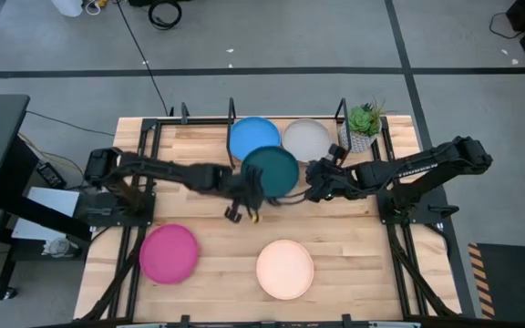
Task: Place and stack plates onto a shelf
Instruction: Stack the green plate on top of the blue plate on the shelf, then stack the pink plate on top of the green plate on the shelf
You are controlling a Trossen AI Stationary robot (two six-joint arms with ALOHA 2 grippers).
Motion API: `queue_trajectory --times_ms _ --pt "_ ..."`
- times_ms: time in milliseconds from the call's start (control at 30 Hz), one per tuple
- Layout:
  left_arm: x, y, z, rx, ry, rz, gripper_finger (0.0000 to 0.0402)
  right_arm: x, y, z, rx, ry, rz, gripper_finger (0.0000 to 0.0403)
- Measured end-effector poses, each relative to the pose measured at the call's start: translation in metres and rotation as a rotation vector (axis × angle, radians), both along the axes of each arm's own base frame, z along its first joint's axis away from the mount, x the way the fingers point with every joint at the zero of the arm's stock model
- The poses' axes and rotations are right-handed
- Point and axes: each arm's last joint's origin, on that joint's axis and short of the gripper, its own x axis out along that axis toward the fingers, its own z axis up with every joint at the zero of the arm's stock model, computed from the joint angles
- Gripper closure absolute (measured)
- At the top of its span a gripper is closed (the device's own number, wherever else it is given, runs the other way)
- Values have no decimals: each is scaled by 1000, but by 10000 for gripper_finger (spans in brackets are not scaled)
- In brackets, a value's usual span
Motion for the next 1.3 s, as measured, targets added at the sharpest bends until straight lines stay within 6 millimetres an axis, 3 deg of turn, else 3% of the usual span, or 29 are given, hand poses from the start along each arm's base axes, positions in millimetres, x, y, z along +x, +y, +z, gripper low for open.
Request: queue_trajectory --times_ms 400,533,800,1133,1300 --pt "-6 89 3 -18 -40 171 386 -4 3 -2 -1 2 -29 335" --pt "-11 109 1 -38 -36 268 386 -4 4 -2 -1 4 -25 335" --pt "-14 117 0 -68 -37 316 371 -4 4 -2 2 5 -23 335" --pt "-14 117 0 -107 -53 364 243 -3 4 -2 6 3 -20 335" --pt "-13 116 0 -143 -59 350 225 -3 4 -2 8 -1 -20 335"
